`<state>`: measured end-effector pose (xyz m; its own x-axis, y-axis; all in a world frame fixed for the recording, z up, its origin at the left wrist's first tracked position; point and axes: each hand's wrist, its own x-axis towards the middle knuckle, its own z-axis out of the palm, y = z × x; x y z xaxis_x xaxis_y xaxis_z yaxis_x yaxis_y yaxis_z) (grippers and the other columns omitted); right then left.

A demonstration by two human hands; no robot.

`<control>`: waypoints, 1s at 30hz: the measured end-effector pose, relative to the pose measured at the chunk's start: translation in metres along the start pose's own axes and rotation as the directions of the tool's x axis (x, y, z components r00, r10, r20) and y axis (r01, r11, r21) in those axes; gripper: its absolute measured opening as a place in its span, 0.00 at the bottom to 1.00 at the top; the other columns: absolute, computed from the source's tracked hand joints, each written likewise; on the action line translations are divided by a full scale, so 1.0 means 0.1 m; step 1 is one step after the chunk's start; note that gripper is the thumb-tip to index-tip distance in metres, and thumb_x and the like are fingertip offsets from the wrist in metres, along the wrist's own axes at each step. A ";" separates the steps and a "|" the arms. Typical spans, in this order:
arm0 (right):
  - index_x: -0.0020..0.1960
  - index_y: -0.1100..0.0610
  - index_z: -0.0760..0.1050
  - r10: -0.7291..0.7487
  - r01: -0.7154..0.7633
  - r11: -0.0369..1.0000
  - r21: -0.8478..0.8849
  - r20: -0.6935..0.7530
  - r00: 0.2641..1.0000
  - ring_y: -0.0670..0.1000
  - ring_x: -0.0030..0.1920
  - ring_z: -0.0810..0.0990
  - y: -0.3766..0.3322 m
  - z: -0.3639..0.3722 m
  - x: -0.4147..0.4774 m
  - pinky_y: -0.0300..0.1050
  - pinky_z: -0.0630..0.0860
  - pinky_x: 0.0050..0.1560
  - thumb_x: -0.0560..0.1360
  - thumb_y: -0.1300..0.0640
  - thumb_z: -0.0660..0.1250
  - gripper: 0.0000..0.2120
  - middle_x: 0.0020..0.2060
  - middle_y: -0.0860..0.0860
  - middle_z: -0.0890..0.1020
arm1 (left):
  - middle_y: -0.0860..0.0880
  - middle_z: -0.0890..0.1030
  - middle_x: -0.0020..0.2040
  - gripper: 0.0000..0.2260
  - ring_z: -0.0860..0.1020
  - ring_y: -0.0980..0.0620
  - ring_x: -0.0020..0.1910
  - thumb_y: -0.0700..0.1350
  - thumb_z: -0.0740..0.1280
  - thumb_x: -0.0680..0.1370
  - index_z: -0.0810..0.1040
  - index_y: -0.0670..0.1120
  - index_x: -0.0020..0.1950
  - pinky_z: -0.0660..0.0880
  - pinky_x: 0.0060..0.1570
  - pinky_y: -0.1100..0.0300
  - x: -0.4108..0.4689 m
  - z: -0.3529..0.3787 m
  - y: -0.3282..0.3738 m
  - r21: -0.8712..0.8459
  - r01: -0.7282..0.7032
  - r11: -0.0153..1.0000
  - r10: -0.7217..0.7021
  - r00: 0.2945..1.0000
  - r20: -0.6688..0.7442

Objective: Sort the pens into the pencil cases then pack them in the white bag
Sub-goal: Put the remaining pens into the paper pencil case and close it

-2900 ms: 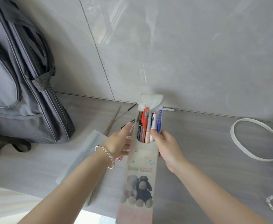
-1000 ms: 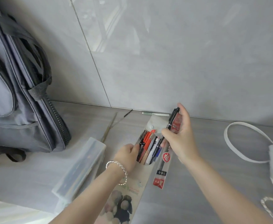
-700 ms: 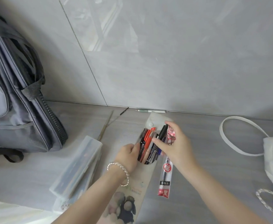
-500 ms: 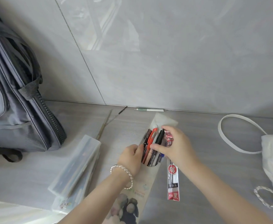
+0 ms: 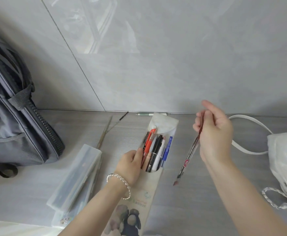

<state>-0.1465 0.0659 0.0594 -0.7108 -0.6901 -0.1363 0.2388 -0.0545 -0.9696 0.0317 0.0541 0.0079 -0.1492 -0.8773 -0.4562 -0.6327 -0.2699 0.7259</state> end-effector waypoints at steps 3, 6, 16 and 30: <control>0.51 0.56 0.73 0.040 -0.029 0.995 0.100 -0.112 0.993 0.43 0.27 0.68 -0.02 0.07 0.03 0.31 0.65 0.25 0.80 0.69 0.51 0.14 0.32 0.52 0.71 | 0.52 0.65 0.27 0.19 0.63 0.54 0.27 0.50 0.55 0.80 0.64 0.46 0.31 0.60 0.28 0.62 -0.02 0.06 -0.02 0.045 0.000 0.999 -0.003 0.999 0.052; 0.51 0.56 0.70 0.073 -0.041 0.989 0.142 -0.223 0.972 0.43 0.27 0.67 -0.03 0.13 0.13 0.31 0.64 0.24 0.79 0.69 0.49 0.14 0.32 0.51 0.71 | 0.52 0.67 0.27 0.19 0.65 0.54 0.27 0.52 0.55 0.80 0.64 0.46 0.31 0.61 0.29 0.61 -0.05 0.11 -0.03 0.139 -0.010 0.990 0.002 0.998 0.061; 0.47 0.54 0.71 -0.404 0.309 0.889 -0.339 -0.262 0.876 0.41 0.38 0.72 0.54 0.09 -0.11 0.32 0.69 0.43 0.68 0.69 0.49 0.18 0.41 0.49 0.69 | 0.52 0.67 0.28 0.18 0.64 0.54 0.28 0.52 0.55 0.80 0.66 0.44 0.34 0.62 0.30 0.62 -0.13 0.16 -0.03 0.136 -0.051 0.989 0.037 0.994 0.104; 0.46 0.53 0.78 0.059 0.140 0.835 -0.533 0.339 0.939 0.36 0.32 0.78 0.44 -0.28 -0.25 0.24 0.73 0.38 0.67 0.71 0.71 0.16 0.33 0.44 0.78 | 0.52 0.65 0.26 0.20 0.63 0.54 0.27 0.50 0.55 0.80 0.63 0.46 0.29 0.60 0.25 0.65 -0.10 0.09 0.01 0.125 -0.050 0.991 0.048 0.999 0.017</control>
<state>-0.1368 0.1009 0.0147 -0.4293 -0.8957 -0.1157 -0.2527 0.2421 -0.9368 0.0258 0.0666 0.0087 -0.1924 -0.8822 -0.4298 -0.7143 -0.1744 0.6778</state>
